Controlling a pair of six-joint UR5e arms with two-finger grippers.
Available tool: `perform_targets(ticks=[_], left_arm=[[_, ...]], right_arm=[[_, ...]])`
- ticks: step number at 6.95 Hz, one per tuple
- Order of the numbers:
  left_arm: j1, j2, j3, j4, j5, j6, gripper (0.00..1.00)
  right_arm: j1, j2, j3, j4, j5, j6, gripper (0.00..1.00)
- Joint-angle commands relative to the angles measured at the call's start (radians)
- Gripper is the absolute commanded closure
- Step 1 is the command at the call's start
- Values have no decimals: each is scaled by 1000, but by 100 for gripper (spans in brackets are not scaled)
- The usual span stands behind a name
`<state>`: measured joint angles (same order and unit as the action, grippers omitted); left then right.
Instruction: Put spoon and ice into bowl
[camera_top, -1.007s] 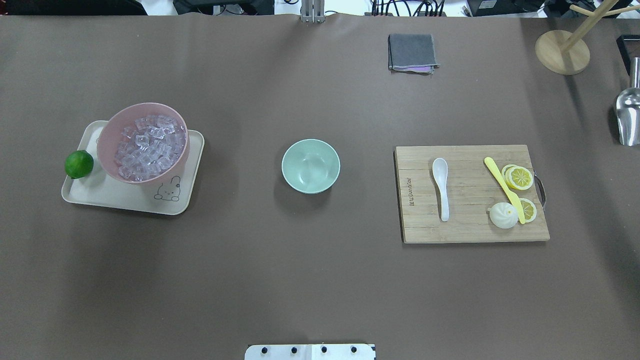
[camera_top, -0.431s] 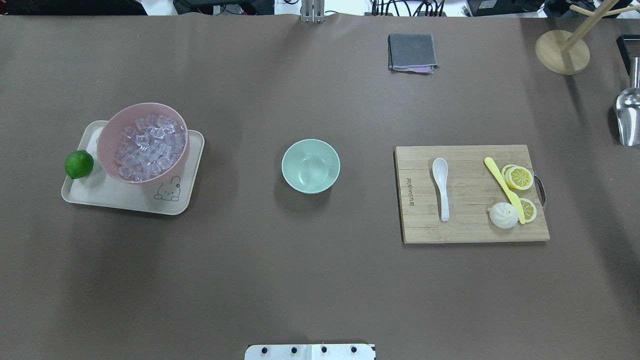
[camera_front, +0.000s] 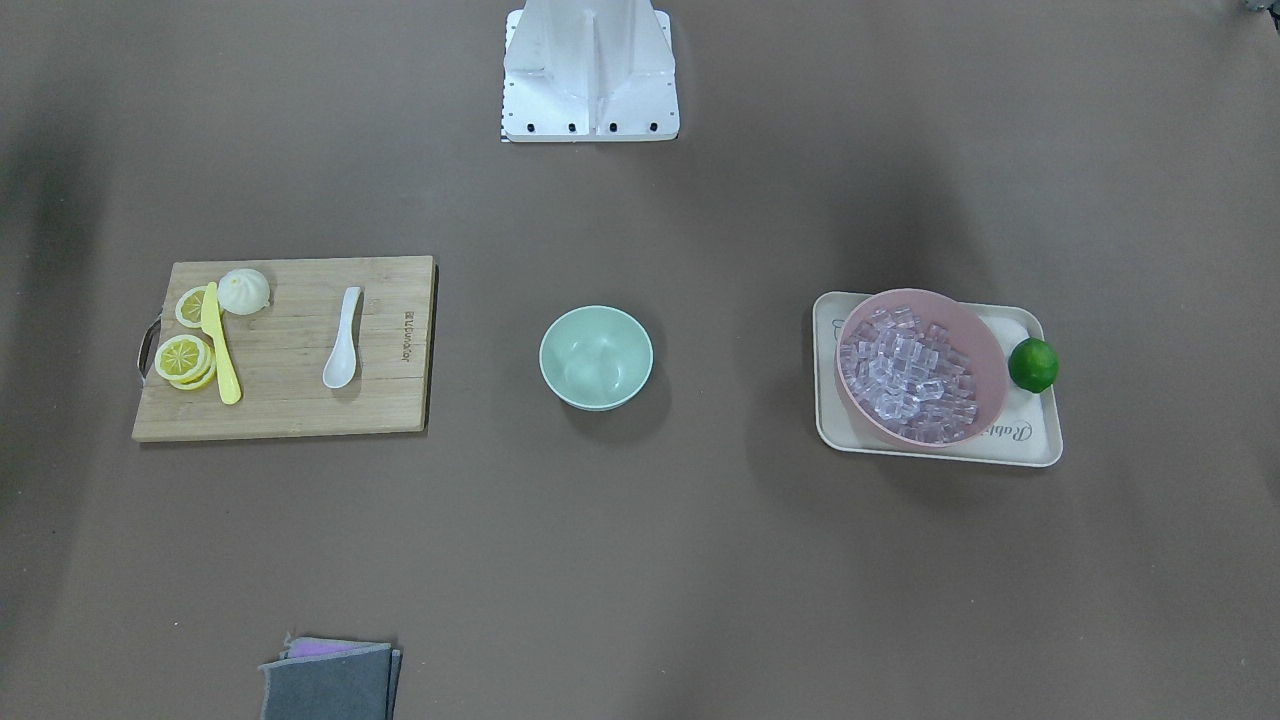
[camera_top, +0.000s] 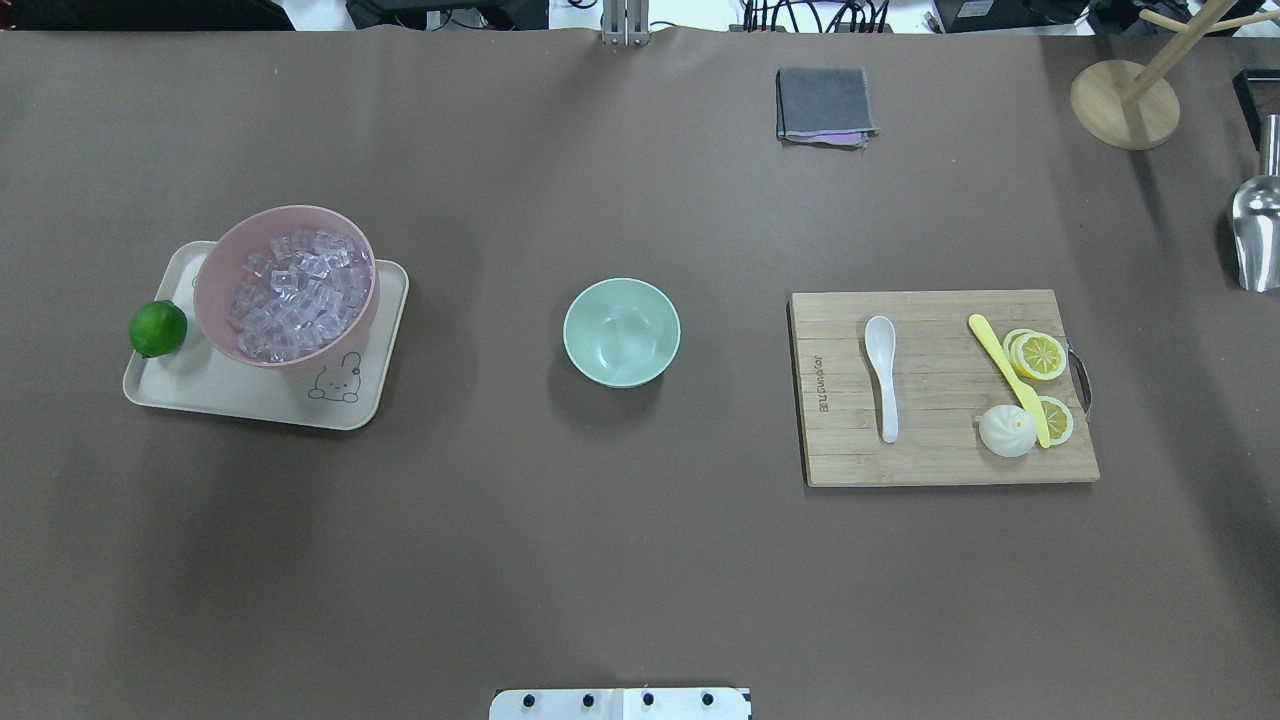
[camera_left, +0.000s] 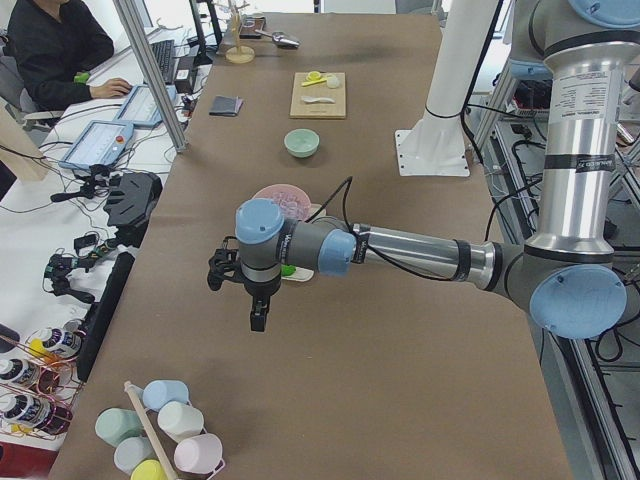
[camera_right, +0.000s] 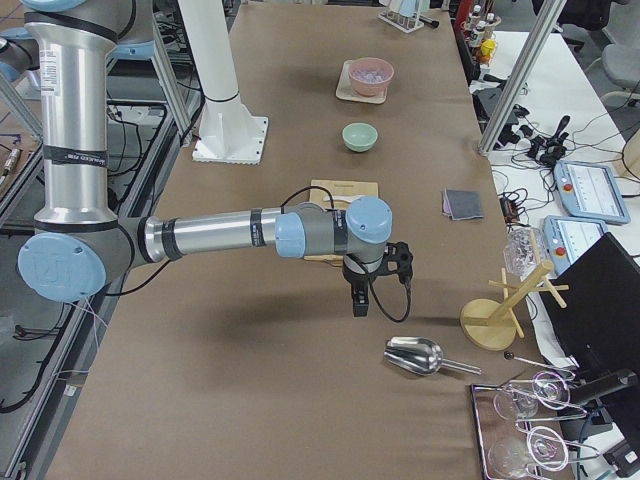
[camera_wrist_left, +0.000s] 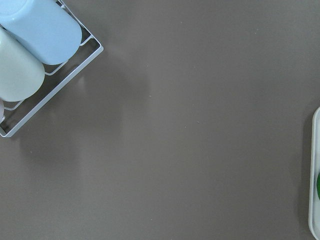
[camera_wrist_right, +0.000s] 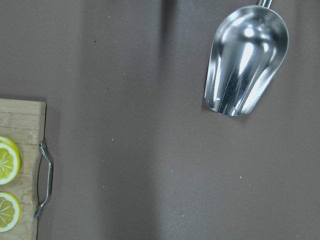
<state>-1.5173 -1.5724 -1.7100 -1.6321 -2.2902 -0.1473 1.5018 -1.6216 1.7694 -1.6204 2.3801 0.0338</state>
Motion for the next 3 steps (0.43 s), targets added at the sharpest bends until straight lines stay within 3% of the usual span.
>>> perform_targets(ticks=[1, 3], left_arm=[[0, -1, 1, 0, 0, 0, 2], [0, -6, 4, 0, 0, 0, 2]], right_arm=[[0, 0, -1, 0, 1, 0, 0], [-3, 0, -2, 0, -1, 0, 0]])
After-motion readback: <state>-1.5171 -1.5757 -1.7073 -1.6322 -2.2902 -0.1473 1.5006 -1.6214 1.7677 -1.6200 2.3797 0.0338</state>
